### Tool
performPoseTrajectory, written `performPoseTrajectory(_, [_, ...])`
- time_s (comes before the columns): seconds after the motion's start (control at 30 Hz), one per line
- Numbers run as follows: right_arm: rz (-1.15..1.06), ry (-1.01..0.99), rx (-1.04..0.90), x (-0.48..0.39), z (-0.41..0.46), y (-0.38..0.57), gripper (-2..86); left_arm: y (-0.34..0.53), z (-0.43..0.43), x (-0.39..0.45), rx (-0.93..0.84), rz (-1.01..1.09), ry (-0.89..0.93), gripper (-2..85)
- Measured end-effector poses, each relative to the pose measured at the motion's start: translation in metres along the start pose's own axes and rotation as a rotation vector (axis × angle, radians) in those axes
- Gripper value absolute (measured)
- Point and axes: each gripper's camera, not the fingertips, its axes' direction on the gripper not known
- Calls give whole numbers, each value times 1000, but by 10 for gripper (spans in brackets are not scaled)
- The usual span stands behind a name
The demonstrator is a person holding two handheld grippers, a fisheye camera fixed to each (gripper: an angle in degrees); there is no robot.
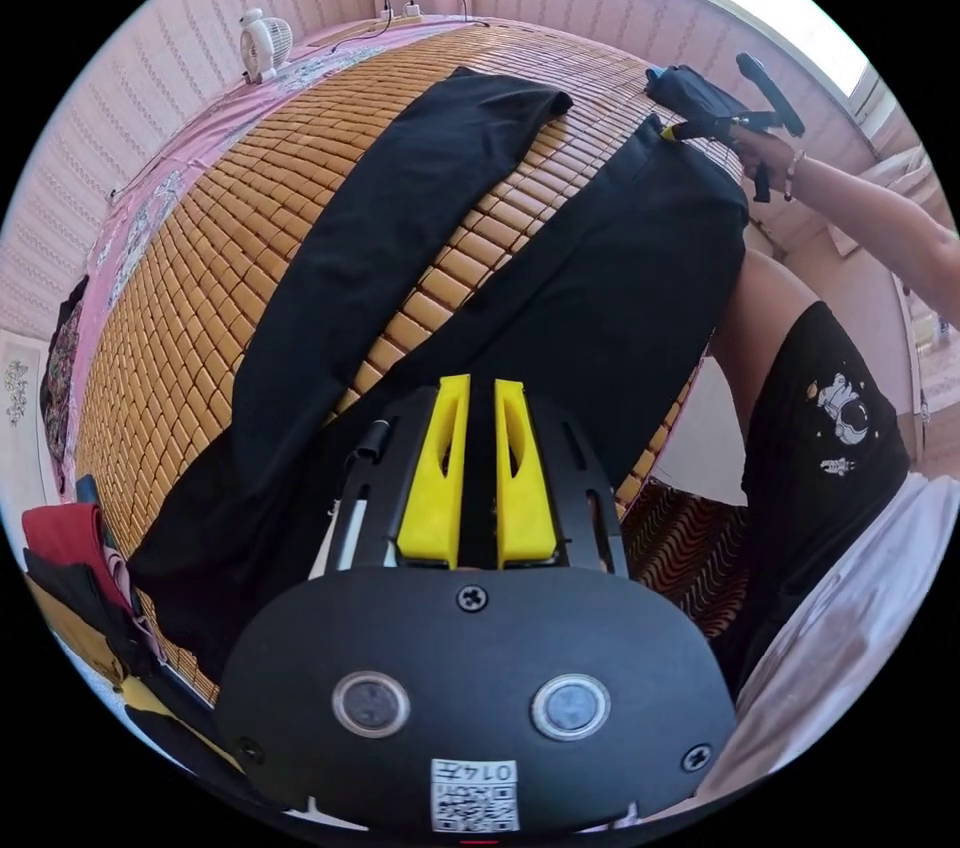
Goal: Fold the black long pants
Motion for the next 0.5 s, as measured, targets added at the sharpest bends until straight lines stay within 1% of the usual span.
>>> performPoseTrajectory(0.07, [-1, -18, 11, 0, -2, 4, 43, -8, 17, 1, -63, 13, -12, 47])
performPoseTrajectory(0.13, [-19, -62, 30, 1, -8, 12, 26, -8, 19, 2, -38, 23, -8, 31])
performPoseTrajectory(0.2, [-30, -65, 42, -1, -20, 20, 20, -8, 18, 1, -43, 29, 4, 6])
performPoseTrajectory(0.3, [-27, -103, 158, -4, -62, 47, 15, -4, 14, 2, -41, 38, 9, -6])
performPoseTrajectory(0.4, [20, -138, 240, 0, -106, 79, 13, 7, 0, 2, 8, 60, 18, -9])
performPoseTrajectory(0.5, [14, -134, 313, -6, -148, 100, 14, 23, -32, -1, 113, 104, 52, -9])
